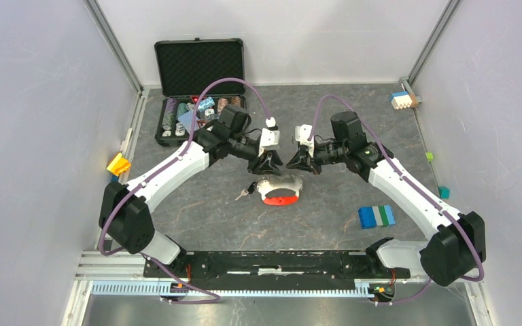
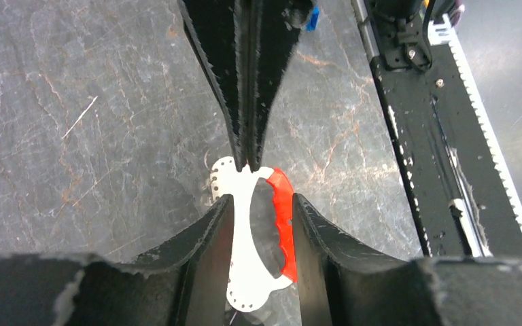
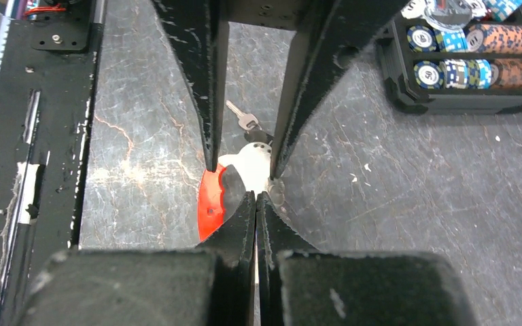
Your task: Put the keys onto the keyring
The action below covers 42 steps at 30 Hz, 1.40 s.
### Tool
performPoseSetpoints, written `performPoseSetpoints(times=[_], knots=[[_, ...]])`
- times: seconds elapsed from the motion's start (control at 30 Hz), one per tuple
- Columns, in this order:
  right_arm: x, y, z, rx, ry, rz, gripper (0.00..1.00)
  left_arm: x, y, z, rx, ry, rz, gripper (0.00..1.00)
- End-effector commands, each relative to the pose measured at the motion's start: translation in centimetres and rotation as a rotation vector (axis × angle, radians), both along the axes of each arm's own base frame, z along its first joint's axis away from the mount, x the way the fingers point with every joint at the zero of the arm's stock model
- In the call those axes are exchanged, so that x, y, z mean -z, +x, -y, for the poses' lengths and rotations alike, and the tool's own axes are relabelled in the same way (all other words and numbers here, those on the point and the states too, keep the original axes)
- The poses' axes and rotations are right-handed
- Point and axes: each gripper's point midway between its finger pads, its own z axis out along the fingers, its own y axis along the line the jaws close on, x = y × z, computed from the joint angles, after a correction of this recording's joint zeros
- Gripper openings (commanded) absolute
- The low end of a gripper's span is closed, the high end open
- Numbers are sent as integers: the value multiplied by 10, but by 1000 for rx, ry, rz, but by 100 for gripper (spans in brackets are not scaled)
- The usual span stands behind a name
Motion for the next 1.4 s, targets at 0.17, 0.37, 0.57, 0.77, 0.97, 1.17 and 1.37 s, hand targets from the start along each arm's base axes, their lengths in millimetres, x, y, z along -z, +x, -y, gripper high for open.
performPoseSetpoints(times=[0.17,0.37,0.57,0.77,0.97,1.17,1.37], knots=[[-2,21,4,95,-26,53,0,-2,1,-20,-2,50,180,45],[39,22,17,101,-163,31,44,35,7,-59,-156,213,190,55],[94,31,26,130,-301,30,72,67,21,-115,-415,321,38,72],[143,40,49,189,-493,-97,65,71,24,-140,-531,297,-44,77],[163,42,58,284,-535,-186,66,71,22,-135,-525,265,-68,77],[175,42,57,307,-531,-288,63,69,20,-131,-512,248,-85,77],[186,45,55,315,-538,-331,56,67,17,-132,-511,241,-83,77]])
